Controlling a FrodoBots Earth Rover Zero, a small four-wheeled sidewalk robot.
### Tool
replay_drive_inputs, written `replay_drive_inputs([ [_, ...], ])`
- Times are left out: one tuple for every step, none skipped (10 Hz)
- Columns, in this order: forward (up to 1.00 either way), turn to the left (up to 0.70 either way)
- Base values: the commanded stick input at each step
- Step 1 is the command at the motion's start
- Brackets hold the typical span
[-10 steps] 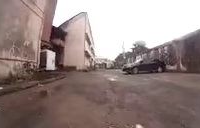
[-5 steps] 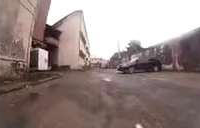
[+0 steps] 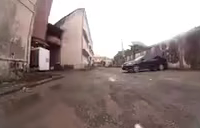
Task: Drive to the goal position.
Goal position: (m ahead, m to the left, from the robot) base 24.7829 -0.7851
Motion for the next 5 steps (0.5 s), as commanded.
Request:
replay_drive_inputs([
  [0.7,0.18],
  [0.7,0.18],
  [0.7,0.18],
  [0.7,0.18],
  [0.7,0.18],
])
